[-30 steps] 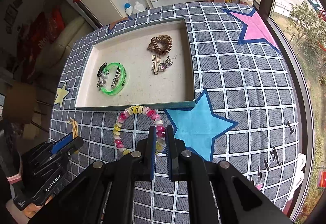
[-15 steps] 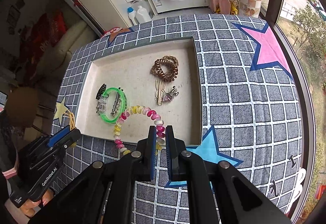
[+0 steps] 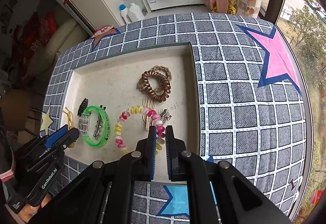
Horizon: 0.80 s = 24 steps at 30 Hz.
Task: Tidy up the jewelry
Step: 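Carry the yellow hair tie and beaded bracelet into the tray with both tools, then lower both items onto the tray floor and open both tools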
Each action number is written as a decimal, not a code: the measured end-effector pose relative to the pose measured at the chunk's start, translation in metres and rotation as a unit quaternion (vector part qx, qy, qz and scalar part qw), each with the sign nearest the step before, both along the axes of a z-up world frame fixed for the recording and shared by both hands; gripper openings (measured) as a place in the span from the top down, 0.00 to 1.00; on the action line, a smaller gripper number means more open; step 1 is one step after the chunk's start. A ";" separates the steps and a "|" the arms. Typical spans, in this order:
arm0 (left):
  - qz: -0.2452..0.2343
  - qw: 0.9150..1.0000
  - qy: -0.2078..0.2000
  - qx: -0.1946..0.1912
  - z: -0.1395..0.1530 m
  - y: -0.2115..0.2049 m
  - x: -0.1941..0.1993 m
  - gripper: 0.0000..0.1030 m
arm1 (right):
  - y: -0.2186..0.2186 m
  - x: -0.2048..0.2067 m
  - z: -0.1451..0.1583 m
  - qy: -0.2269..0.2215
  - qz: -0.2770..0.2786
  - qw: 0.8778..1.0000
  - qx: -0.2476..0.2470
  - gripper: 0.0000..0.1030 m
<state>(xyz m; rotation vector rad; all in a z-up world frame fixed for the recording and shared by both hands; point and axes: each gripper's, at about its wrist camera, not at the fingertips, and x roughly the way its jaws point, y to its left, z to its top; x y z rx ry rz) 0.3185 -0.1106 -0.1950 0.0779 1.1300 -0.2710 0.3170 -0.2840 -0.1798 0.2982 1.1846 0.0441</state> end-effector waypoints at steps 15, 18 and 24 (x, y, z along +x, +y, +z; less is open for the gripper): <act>-0.011 0.999 0.008 0.036 -0.029 -0.015 0.012 0.69 | -0.006 0.019 -0.032 0.026 -0.009 1.000 -0.013 0.91; -0.008 0.999 0.010 0.037 -0.032 -0.014 0.013 0.69 | -0.007 0.019 -0.035 0.029 -0.012 0.999 -0.012 0.91; -0.007 0.999 0.004 0.043 -0.033 -0.015 0.015 0.69 | -0.009 0.018 -0.043 0.038 -0.016 0.999 -0.009 0.91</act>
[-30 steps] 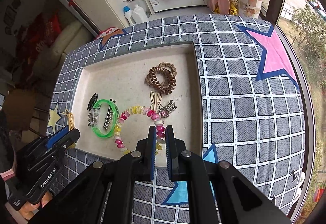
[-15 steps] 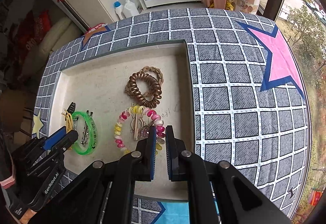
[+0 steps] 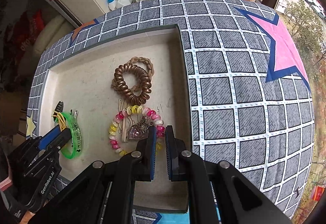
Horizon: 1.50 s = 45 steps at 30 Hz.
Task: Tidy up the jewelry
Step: 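Lower both items onto the tray floor and open both tools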
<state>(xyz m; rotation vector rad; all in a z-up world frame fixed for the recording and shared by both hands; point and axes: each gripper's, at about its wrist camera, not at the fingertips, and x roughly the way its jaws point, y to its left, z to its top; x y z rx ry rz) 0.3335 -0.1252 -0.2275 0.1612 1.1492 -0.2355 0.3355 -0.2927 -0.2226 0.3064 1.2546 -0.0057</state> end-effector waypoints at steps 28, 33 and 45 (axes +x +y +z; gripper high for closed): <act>0.003 1.000 -0.017 0.022 0.014 -0.001 -0.007 0.03 | 0.008 -0.015 0.025 -0.030 0.006 0.999 0.045 0.62; 0.008 0.999 -0.034 0.012 0.025 -0.001 -0.007 0.00 | 0.005 -0.020 0.024 -0.027 0.004 0.998 0.051 0.62; 0.010 0.999 -0.031 0.034 0.028 -0.001 -0.012 0.00 | 0.010 -0.022 0.022 -0.013 0.017 0.998 0.051 0.61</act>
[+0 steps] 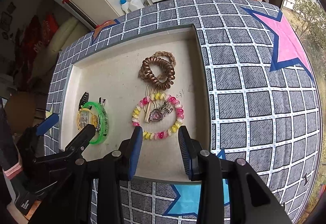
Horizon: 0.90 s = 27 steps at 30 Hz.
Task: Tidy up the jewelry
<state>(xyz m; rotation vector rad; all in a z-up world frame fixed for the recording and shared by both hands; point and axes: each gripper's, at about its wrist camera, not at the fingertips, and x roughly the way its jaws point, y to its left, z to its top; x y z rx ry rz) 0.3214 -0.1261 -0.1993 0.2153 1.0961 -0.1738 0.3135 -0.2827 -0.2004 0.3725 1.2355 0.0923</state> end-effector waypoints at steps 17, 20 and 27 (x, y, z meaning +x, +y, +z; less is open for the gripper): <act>0.004 1.000 0.021 0.000 0.004 0.003 -0.017 0.00 | 0.002 -0.008 0.008 -0.005 -0.001 1.000 -0.016 0.29; 0.006 1.000 0.023 0.001 0.006 0.004 -0.020 0.00 | 0.004 -0.010 0.007 0.001 0.003 1.000 -0.026 0.24; 0.013 1.000 0.024 -0.004 0.013 0.013 -0.032 0.00 | 0.005 -0.022 0.008 0.002 0.005 0.999 -0.045 0.18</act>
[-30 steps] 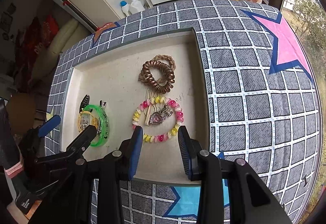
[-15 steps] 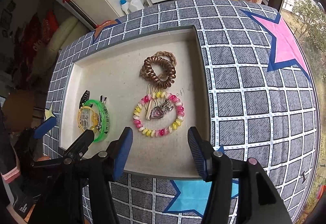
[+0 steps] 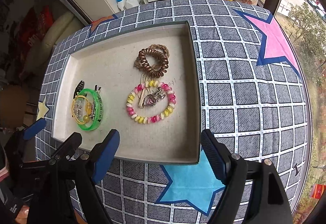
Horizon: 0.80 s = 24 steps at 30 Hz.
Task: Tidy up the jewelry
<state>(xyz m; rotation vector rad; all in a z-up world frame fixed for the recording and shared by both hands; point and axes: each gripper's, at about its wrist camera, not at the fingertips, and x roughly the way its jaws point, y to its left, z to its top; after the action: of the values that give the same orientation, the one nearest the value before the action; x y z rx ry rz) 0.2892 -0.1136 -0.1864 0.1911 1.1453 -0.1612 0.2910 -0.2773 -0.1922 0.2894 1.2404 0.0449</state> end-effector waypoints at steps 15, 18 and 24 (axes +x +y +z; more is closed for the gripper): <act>0.013 1.000 0.008 -0.008 0.009 0.016 -0.030 0.00 | 0.010 -0.027 0.008 0.001 0.006 1.000 -0.004 0.00; 0.015 1.000 0.012 -0.009 0.011 0.020 -0.037 0.00 | 0.012 -0.035 0.008 0.007 0.007 1.000 -0.006 0.00; 0.015 1.000 0.013 -0.011 0.019 0.028 -0.056 0.00 | 0.013 -0.055 0.010 0.012 -0.003 1.000 -0.006 0.00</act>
<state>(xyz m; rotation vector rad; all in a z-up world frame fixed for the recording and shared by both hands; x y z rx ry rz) 0.2332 -0.0860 -0.1675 0.1528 1.1703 -0.1495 0.2360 -0.2645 -0.1825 0.2844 1.2641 0.0297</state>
